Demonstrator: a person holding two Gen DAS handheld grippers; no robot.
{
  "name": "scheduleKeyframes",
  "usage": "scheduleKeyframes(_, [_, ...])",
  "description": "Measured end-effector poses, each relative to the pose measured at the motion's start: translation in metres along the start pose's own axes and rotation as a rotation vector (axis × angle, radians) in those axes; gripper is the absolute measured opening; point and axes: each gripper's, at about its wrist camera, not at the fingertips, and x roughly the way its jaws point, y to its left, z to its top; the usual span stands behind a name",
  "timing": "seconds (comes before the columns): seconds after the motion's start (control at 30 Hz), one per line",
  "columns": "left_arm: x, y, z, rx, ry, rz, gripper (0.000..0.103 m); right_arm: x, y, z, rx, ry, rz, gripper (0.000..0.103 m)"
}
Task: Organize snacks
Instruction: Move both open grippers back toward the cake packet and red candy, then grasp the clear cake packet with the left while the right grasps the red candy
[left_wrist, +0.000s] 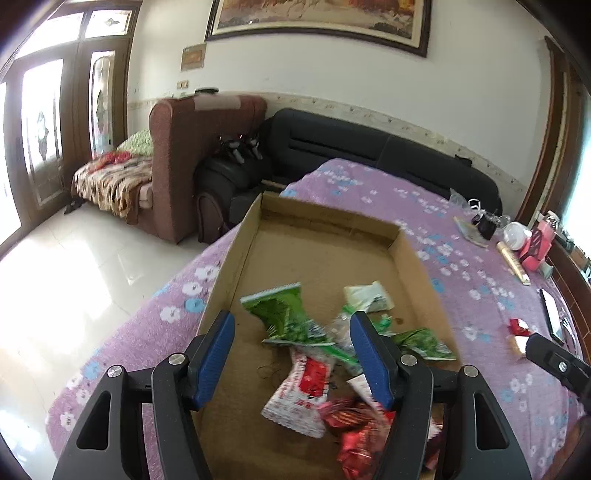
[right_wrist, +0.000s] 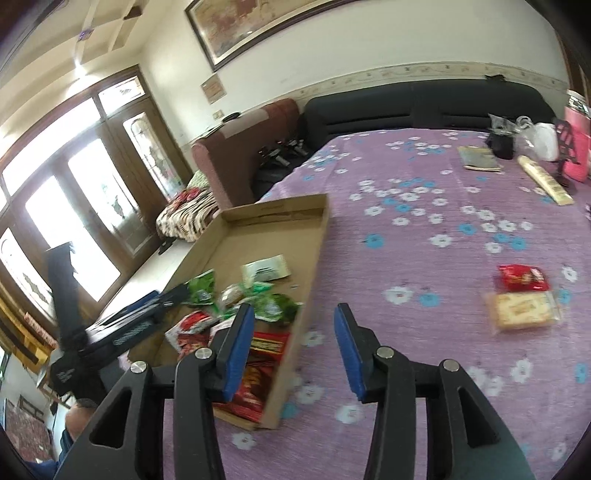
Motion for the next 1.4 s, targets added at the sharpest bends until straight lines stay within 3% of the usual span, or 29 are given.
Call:
scheduleKeyframes(0.2, [-0.026, -0.03, 0.006, 0.082, -0.02, -0.056, 0.069, -0.006, -0.064, 0.014, 0.136, 0.031, -0.062, 0.045])
scheduleKeyframes(0.53, [-0.035, -0.125, -0.011, 0.292, 0.062, -0.218, 0.072, -0.019, -0.198, 0.022, 0.397, 0.004, -0.159, 0.045])
scheduleKeyframes(0.83, [-0.016, -0.189, -0.022, 0.382, 0.154, -0.302, 0.071, -0.003, -0.213, 0.017, 0.389, 0.012, -0.133, 0.045])
scheduleKeyframes(1.0, [-0.004, -0.201, -0.029, 0.392, 0.197, -0.298, 0.071, 0.001, -0.213, 0.021, 0.353, 0.008, -0.19, 0.045])
scheduleKeyframes(1.2, [0.0, -0.205, -0.035, 0.402, 0.225, -0.296, 0.071, 0.008, -0.21, 0.011, 0.386, 0.104, -0.079, 0.045])
scheduleKeyframes(1.27, [-0.001, -0.205, -0.034, 0.406, 0.222, -0.289, 0.071, 0.009, -0.2, 0.003, 0.4, 0.175, 0.035, 0.047])
scheduleKeyframes(1.33, [-0.001, -0.203, -0.032, 0.41, 0.22, -0.282, 0.071, 0.013, -0.188, -0.003, 0.419, 0.252, 0.255, 0.047])
scheduleKeyframes(1.37, [-0.001, -0.203, -0.031, 0.411, 0.221, -0.277, 0.071, 0.012, -0.184, -0.003, 0.416, 0.249, 0.308, 0.047])
scheduleKeyframes(1.4, [0.001, -0.202, -0.031, 0.408, 0.224, -0.275, 0.071, 0.009, -0.181, -0.001, 0.4, 0.235, 0.301, 0.047])
